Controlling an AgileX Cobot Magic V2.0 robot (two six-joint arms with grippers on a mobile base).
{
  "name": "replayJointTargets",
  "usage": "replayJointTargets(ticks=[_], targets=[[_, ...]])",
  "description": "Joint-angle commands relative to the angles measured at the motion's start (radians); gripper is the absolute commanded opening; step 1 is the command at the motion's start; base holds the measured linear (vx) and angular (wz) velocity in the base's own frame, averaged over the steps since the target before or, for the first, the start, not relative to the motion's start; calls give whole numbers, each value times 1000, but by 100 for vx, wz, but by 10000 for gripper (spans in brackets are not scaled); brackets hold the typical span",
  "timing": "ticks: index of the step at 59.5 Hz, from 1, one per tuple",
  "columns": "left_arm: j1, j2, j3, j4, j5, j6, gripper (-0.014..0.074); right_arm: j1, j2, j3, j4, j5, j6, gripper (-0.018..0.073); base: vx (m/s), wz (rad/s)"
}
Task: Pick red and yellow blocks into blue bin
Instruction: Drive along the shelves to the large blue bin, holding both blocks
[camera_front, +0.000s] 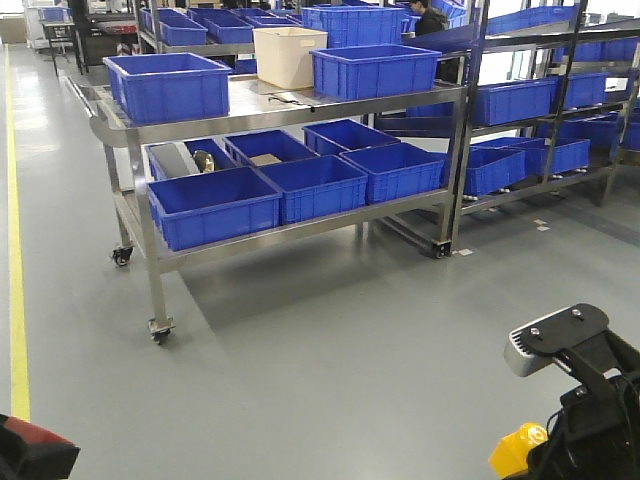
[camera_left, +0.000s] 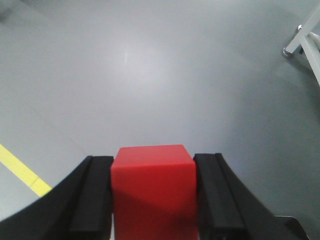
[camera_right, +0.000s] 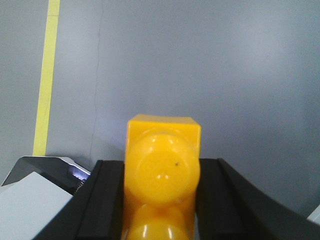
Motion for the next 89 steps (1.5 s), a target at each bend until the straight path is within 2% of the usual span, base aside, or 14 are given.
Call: replayJointTargets(ticks=[1, 38, 89], targets=[[-6, -15, -25, -11, -65, -2, 234, -3, -25, -27, 4, -37, -10, 244, 39, -6], [-5, -15, -25, -11, -64, -2, 234, -3, -25, -27, 4, -34, -10, 244, 42, -13], [-5, -15, -25, -11, -65, -2, 234, -3, -25, -27, 4, -30, -10, 244, 44, -27]])
